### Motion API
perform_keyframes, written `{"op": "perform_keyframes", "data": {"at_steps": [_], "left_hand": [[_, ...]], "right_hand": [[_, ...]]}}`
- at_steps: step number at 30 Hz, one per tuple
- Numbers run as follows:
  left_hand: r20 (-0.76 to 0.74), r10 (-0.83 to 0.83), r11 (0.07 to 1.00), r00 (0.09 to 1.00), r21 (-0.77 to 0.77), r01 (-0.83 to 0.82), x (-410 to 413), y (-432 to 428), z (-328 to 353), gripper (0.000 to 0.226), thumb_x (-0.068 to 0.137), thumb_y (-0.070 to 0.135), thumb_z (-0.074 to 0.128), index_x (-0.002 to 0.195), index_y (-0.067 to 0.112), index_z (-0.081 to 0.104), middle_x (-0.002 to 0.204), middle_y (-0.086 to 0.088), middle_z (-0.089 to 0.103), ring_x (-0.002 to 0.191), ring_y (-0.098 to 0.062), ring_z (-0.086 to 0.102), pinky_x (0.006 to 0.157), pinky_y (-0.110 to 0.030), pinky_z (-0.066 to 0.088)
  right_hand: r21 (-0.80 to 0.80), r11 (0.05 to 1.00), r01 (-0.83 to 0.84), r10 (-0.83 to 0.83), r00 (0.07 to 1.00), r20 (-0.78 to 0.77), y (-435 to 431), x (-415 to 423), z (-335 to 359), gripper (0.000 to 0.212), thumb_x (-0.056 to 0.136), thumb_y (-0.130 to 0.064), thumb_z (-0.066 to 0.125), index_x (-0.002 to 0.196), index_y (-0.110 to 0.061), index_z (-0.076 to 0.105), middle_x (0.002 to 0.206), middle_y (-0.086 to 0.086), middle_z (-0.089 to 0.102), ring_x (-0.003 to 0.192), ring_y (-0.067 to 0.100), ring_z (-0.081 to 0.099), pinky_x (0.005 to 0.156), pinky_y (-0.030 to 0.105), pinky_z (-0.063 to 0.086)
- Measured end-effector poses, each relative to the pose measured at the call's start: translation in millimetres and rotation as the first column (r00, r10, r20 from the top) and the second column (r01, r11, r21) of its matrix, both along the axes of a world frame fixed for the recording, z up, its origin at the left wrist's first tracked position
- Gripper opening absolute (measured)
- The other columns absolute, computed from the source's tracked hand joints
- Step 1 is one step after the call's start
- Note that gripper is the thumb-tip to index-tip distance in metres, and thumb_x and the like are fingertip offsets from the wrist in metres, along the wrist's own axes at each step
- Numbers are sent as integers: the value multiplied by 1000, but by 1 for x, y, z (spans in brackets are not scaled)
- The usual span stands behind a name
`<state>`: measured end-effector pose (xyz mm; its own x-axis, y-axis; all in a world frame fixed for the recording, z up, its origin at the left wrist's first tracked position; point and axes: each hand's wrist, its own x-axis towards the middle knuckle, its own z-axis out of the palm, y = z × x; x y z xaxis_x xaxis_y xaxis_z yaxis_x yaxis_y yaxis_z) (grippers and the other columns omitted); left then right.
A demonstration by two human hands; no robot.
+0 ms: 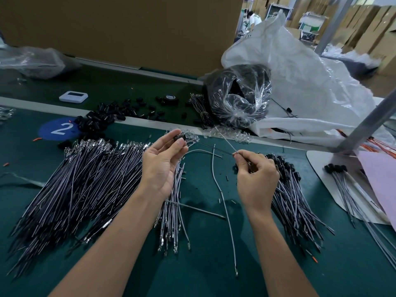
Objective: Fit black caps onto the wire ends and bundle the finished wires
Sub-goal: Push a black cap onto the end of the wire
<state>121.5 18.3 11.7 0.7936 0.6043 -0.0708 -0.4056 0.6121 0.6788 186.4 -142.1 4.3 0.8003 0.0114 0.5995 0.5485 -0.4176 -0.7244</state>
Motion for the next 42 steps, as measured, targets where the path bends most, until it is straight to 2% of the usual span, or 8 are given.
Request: {"op": "perform_keyframes", "data": {"at_steps": [3,7,11,16,29,34,38,42], "left_hand": [[-17,-10,999,1000,42,11,0,-1,-1,33,65,-1,68,97,4,71,84,-5,71,73,-12,68,68,-17,56],[-38,-6,998,999,60,8,1,-1,-2,26,74,-7,66,98,3,70,84,-4,71,73,-11,68,68,-17,56],[-40,12,998,999,55,-10,1,3,-3,24,77,-8,64,95,4,71,81,-2,72,72,-11,69,67,-17,56],[-37,10,998,999,60,-7,1,1,-2,24,76,-8,64,95,4,71,79,-2,73,71,-11,69,67,-17,56],[-64,-39,990,997,135,47,3,0,-6,24,77,-9,65,95,6,72,80,-2,73,74,-11,69,69,-17,56],[-76,-95,978,993,179,107,3,-3,-6,26,70,-4,68,95,4,72,80,-1,73,75,-11,69,69,-18,56],[-99,-130,968,986,203,148,2,-3,-5,32,64,0,72,95,3,72,81,-4,73,76,-13,69,69,-19,56],[-134,-88,944,987,305,126,3,-6,-7,30,71,-7,73,98,5,71,80,-5,73,75,-14,69,70,-21,56]], "right_hand": [[-2,1000,7,-7,1000,5,0,1,-1,9,86,-11,72,94,-11,77,72,-14,59,87,26,56,72,13,39],[27,1000,2,-2,1000,-8,-1,2,0,8,87,-10,72,93,-11,77,71,-15,59,86,27,57,75,32,47],[27,1000,-1,1,1000,-2,-1,2,1,7,86,-11,72,92,-12,77,70,-16,59,85,27,57,75,35,48],[22,1000,-1,1,1000,2,-1,1,1,7,86,-12,72,92,-12,77,69,-10,60,84,27,56,75,33,46],[13,1000,-19,19,1000,-5,0,0,1,8,86,-12,72,93,-12,77,72,-16,59,84,26,58,75,34,48],[14,1000,-23,23,1000,-17,1,0,0,8,86,-13,72,93,-13,77,73,-17,60,84,23,58,72,19,44],[16,999,-39,40,998,-50,0,1,-1,8,87,-15,72,92,-14,77,74,-15,62,83,27,59,74,31,48],[-46,997,-55,52,996,-73,1,1,-2,7,87,-15,72,92,-15,77,79,-8,65,87,28,60,80,37,49]]}}
